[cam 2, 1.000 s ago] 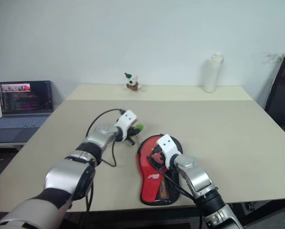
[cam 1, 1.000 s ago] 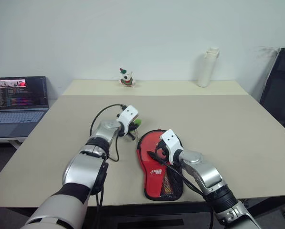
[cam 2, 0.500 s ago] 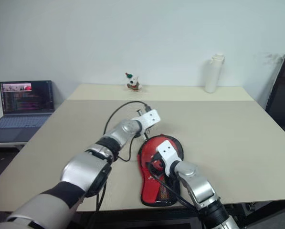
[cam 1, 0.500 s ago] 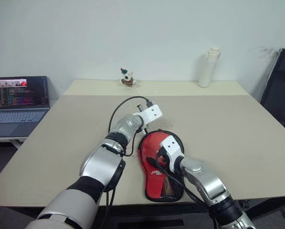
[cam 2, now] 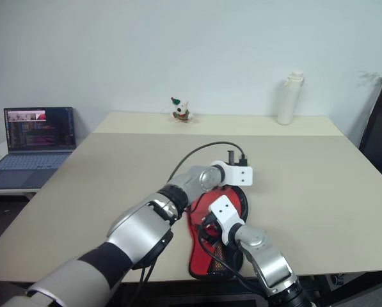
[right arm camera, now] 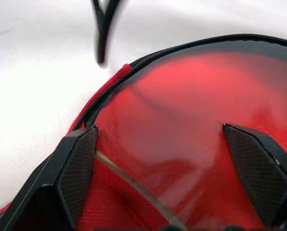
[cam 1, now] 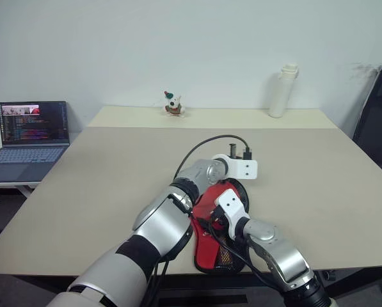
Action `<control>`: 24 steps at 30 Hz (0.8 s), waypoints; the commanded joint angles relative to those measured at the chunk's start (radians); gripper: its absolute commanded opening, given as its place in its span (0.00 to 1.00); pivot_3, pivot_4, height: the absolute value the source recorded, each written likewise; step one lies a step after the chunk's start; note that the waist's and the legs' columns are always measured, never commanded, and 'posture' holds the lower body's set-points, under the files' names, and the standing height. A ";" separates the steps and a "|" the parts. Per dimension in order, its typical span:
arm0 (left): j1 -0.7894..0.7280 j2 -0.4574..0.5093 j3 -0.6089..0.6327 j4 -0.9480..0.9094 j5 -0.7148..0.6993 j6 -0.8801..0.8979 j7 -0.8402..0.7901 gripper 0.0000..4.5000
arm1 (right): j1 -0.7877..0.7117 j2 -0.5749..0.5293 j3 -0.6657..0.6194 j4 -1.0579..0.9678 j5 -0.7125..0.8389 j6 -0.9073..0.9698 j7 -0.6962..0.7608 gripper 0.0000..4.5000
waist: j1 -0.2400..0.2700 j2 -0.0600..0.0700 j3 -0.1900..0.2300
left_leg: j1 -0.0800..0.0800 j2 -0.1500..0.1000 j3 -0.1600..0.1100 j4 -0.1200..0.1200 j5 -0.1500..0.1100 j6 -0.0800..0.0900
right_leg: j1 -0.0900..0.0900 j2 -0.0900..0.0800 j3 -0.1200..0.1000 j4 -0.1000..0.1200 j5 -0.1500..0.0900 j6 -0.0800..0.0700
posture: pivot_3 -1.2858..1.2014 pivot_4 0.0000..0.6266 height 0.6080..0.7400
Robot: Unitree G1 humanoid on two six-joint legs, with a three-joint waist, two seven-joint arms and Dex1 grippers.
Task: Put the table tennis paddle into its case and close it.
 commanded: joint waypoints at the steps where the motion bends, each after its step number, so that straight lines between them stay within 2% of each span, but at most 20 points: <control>1: -0.093 -0.041 0.023 -0.058 -0.026 -0.078 0.021 0.00 | 0.069 -0.007 0.067 0.108 -0.007 0.116 0.017 1.00 | 0.001 0.000 0.000 | 0.000 0.000 0.000 0.000 0.000 0.000 | 0.000 0.000 0.000 0.000 0.000 0.000 | 0.52 0.24 1.00; 5: -0.086 -0.059 0.028 -0.059 -0.036 -0.101 -0.021 0.00 | 0.052 -0.002 0.060 0.126 -0.010 0.106 0.019 1.00 | 0.002 0.000 0.000 | 0.000 0.000 0.000 0.000 0.000 0.000 | 0.000 0.000 0.000 0.000 0.000 0.000 | 0.52 0.24 1.00; 7: -0.074 -0.062 0.058 -0.058 -0.074 -0.109 -0.107 0.00 | 0.045 0.002 0.059 0.132 -0.012 0.103 0.020 1.00 | 0.002 0.000 0.000 | 0.000 0.000 0.000 0.000 0.000 0.000 | 0.000 0.000 0.000 0.000 0.000 0.000 | 0.52 0.24 1.00; 8: -0.069 -0.062 0.072 -0.058 -0.090 -0.111 -0.143 0.17 | 0.042 0.004 0.058 0.134 -0.012 0.102 0.020 1.00 | 0.002 0.001 0.000 | 0.000 0.000 0.001 0.000 0.000 0.000 | 0.000 0.000 0.000 0.000 0.000 0.000 | 0.52 0.24 1.00; 9: -0.065 -0.062 0.081 -0.058 -0.099 -0.114 -0.166 0.22 | 0.039 0.006 0.058 0.139 -0.013 0.100 0.020 1.00 | 0.002 0.001 -0.001 | 0.000 0.000 0.001 0.000 0.000 0.000 | 0.000 0.001 0.000 0.000 0.000 0.000 | 0.52 0.24 1.00; 14: -0.044 -0.061 0.111 -0.063 -0.138 -0.151 -0.264 0.64 | 0.017 0.013 0.054 0.156 -0.016 0.094 0.025 1.00 | -0.005 0.004 -0.006 | 0.001 0.000 0.001 0.000 0.000 0.000 | 0.000 0.001 0.001 0.001 0.000 0.000 | 0.52 0.24 1.00; 17: -0.024 -0.059 0.156 -0.068 -0.197 -0.166 -0.362 0.87 | -0.005 0.013 0.045 0.162 -0.013 0.097 0.030 1.00 | -0.017 0.008 -0.009 | 0.002 0.000 0.001 0.000 0.000 0.000 | 0.001 0.002 0.001 0.001 0.000 0.000 | 0.52 0.24 1.00; 24: -0.031 -0.015 0.289 -0.089 -0.331 -0.149 -0.406 0.87 | -0.035 -0.011 0.006 0.089 0.034 0.150 0.076 1.00 | -0.019 0.009 -0.009 | 0.002 0.000 0.000 0.000 0.000 0.000 | 0.001 0.002 0.002 0.002 0.000 0.000 | 0.52 0.24 1.00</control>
